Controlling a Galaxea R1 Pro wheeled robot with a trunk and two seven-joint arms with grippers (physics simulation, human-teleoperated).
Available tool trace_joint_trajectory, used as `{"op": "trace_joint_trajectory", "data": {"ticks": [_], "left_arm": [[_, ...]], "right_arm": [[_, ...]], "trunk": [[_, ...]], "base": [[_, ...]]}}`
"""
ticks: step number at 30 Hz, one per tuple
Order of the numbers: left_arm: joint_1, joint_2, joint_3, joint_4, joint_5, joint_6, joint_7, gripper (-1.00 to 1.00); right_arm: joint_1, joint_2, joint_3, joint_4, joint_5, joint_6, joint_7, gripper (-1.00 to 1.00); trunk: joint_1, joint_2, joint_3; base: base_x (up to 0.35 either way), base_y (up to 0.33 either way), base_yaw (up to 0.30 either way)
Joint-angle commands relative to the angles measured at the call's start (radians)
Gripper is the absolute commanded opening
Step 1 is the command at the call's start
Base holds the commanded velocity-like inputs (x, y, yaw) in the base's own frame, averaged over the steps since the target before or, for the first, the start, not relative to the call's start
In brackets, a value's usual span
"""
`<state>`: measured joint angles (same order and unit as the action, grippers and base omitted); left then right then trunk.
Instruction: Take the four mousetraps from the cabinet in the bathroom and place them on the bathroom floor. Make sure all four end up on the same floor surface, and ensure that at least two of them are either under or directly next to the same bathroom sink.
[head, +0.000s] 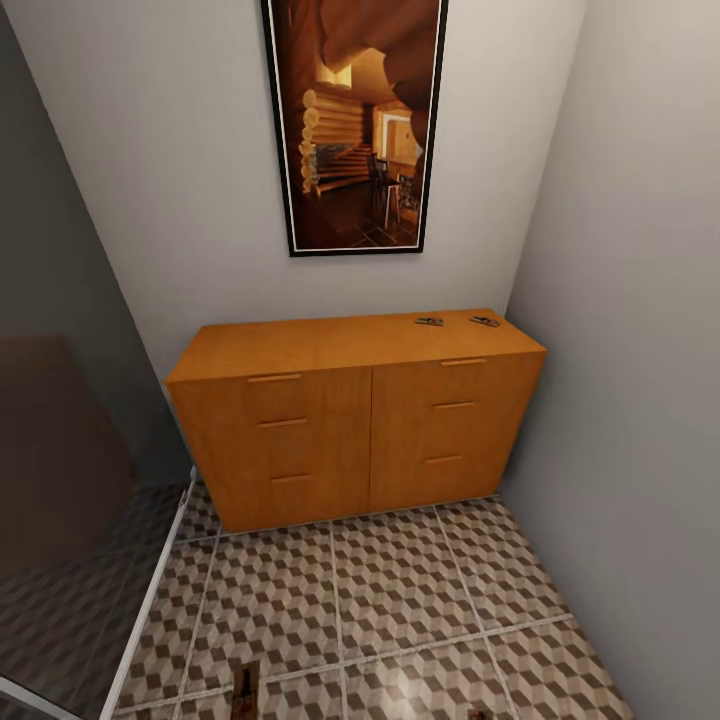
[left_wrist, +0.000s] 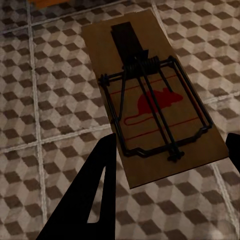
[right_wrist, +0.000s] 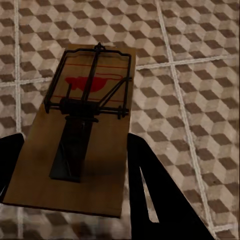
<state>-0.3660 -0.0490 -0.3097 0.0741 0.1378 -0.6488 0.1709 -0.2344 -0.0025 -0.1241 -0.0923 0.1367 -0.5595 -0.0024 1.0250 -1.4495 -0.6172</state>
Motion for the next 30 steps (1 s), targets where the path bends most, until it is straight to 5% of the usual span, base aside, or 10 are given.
{"op": "trace_joint_trajectory", "data": {"ticks": [1,12,30], "left_arm": [[0.003,0.001,-0.009,0.004,0.007,-0.014,0.003,-1.00],[0.011,0.004,-0.008,0.004,0.008,-0.023,0.007,-1.00],[0.015,0.003,-0.008,0.004,0.008,-0.019,0.007,-1.00]], "right_arm": [[0.000,-0.001,-0.008,-0.042,0.008,-0.001,0.003,-1.00],[0.000,-0.005,-0.008,-0.235,0.010,0.007,-0.037,-1.00],[0.000,-0.007,-0.002,-0.241,0.012,-0.001,-0.035,-1.00]], "trunk": [[0.000,0.000,-0.001],[0.000,0.000,-0.001],[0.000,0.000,-0.001]], "base": [[0.000,0.000,0.000],[0.000,0.000,0.000],[0.000,0.000,0.000]]}}
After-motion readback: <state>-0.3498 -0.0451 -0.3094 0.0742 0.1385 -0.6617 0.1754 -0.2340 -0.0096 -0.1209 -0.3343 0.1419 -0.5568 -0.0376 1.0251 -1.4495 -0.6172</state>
